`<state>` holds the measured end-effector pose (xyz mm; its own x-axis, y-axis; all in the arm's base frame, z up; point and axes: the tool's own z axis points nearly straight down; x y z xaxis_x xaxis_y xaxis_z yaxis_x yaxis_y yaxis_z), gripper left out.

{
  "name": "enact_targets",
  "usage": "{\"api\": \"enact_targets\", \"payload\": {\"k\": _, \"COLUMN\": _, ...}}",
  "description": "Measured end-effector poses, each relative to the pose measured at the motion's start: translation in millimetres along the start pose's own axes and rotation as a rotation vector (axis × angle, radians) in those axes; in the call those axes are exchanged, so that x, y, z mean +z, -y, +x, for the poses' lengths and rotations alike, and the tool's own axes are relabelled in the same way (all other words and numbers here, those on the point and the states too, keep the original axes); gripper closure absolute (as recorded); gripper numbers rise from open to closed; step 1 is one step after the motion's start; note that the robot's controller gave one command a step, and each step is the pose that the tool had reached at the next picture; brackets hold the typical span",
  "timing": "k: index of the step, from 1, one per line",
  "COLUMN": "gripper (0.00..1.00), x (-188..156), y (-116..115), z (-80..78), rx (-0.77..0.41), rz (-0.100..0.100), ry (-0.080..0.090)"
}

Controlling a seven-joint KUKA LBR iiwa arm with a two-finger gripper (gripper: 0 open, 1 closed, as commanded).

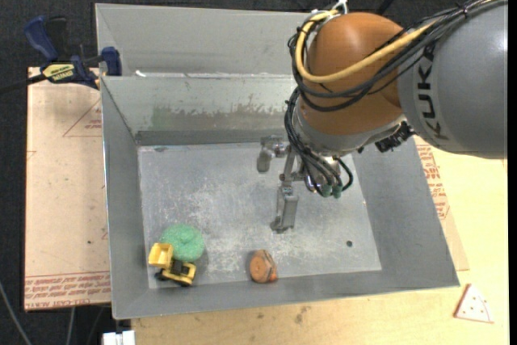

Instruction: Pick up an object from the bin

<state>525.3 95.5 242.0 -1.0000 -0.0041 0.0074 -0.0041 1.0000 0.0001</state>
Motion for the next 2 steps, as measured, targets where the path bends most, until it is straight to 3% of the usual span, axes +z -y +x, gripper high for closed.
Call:
{"api": "enact_targets", "payload": {"k": 1, "gripper": 0.0, "x": -5, "y": 1, "z": -1.4, "rx": 0.003, "rz": -0.001, "ry": 0.008}}
{"api": "enact_targets", "payload": {"k": 2, "gripper": 0.0, "x": 49, "y": -21, "z": 9.4, "rx": -0.131, "rz": -0.001, "ry": 0.011}}
